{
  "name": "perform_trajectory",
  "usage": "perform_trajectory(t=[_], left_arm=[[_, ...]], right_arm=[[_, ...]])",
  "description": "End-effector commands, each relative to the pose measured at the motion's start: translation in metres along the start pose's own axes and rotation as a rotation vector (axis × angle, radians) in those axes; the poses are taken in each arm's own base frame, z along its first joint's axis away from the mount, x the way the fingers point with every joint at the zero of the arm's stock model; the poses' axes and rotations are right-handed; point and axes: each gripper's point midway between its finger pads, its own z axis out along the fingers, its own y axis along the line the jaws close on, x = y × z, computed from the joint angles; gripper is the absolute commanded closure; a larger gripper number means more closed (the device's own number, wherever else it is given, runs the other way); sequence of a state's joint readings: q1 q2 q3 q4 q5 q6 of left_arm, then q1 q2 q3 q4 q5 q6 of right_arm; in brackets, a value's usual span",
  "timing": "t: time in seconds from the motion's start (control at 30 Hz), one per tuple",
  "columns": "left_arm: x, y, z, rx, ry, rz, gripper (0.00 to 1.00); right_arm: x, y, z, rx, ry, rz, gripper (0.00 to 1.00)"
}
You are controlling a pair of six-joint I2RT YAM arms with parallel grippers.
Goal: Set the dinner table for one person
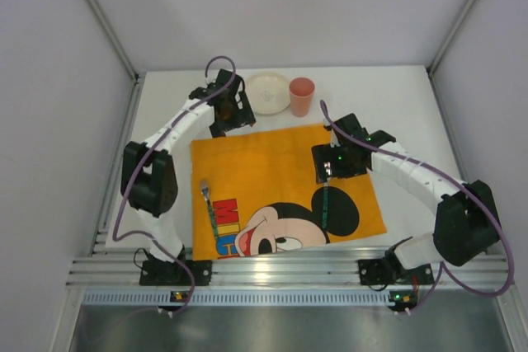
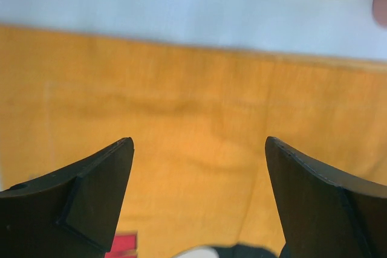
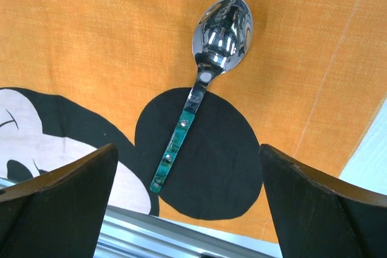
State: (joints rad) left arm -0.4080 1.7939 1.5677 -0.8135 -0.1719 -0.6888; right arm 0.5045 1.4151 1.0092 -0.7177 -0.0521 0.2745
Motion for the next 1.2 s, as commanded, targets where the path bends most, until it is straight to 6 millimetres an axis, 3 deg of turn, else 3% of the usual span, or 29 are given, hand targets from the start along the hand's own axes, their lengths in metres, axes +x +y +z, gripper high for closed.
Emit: perform_trajectory(t=[0.0, 0.03, 0.07, 0.1, 0.13, 0.17, 0.2, 0.23, 0.27, 0.3, 0.43, 0.57, 0.6, 0.63, 0.67, 0.7, 0.73, 0.97, 1.07, 1.17], left_arm=[[-0.067, -0.033, 0.043, 0.211, -0.090, -0.126, 0.06], [-0.075, -0.042, 0.066, 0.255, -0.084, -0.166, 0.07], [-0.099, -0.046, 0.069, 0.292, -0.121, -0.193, 0.07], [-0.106, -0.053, 0.075, 0.333, -0.117, -0.198, 0.07], [-0.105, -0.051, 0.101, 0.318, -0.088, -0.215, 0.07], [-0.129, -0.058, 0.098, 0.345, -0.124, -0.224, 0.07], [-0.133, -0.061, 0.105, 0.355, -0.117, -0.225, 0.07], [-0.128, -0.060, 0.126, 0.351, -0.082, -0.231, 0.07], [-0.142, -0.067, 0.124, 0.381, -0.099, -0.246, 0.07], [-0.137, -0.069, 0.136, 0.397, -0.070, -0.255, 0.08], [-0.141, -0.069, 0.151, 0.419, -0.075, -0.304, 0.09], [-0.129, -0.057, 0.172, 0.372, -0.041, -0.298, 0.25], [-0.124, -0.053, 0.178, 0.357, -0.025, -0.294, 0.41], [-0.120, -0.051, 0.182, 0.352, -0.016, -0.278, 0.50], [-0.117, -0.049, 0.184, 0.348, -0.009, -0.272, 0.65], [-0.116, -0.047, 0.186, 0.341, -0.008, -0.265, 0.90], [-0.111, -0.044, 0.190, 0.332, 0.006, -0.254, 1.00], [-0.115, -0.031, 0.178, 0.321, -0.013, -0.203, 1.00], [-0.114, -0.026, 0.171, 0.315, -0.015, -0.177, 1.00], [-0.113, -0.025, 0.164, 0.319, -0.016, -0.155, 1.00]], right_arm=[[-0.023, -0.001, -0.028, 0.009, -0.082, 0.036, 0.00], [-0.023, -0.001, -0.030, 0.008, -0.085, 0.038, 0.00], [-0.023, 0.000, -0.036, 0.005, -0.094, 0.037, 0.00], [-0.024, -0.002, -0.038, 0.009, -0.096, 0.046, 0.00], [-0.024, -0.002, -0.040, 0.013, -0.101, 0.047, 0.00], [-0.025, -0.004, -0.044, 0.019, -0.106, 0.049, 0.00], [-0.027, -0.004, -0.046, 0.023, -0.114, 0.056, 0.00], [-0.029, -0.005, -0.049, 0.026, -0.126, 0.056, 0.00], [-0.032, -0.004, -0.051, 0.024, -0.137, 0.060, 0.00], [-0.038, -0.003, -0.056, 0.018, -0.156, 0.058, 0.00], [-0.063, -0.004, -0.062, 0.044, -0.196, 0.041, 0.00], [-0.090, -0.006, -0.052, 0.068, -0.179, 0.025, 0.00], [-0.105, -0.006, -0.056, 0.068, -0.205, 0.023, 0.00], [-0.113, -0.008, -0.054, 0.070, -0.207, 0.028, 0.00], [-0.128, -0.009, -0.048, 0.073, -0.211, 0.040, 0.00], [-0.137, -0.017, -0.046, 0.075, -0.216, 0.071, 0.00], [-0.147, -0.020, -0.042, 0.065, -0.223, 0.094, 0.00], [-0.252, -0.043, -0.006, -0.118, -0.288, 0.331, 0.00], [-0.276, -0.052, 0.016, -0.129, -0.293, 0.389, 0.00], [-0.287, -0.057, 0.039, -0.143, -0.280, 0.446, 0.00]])
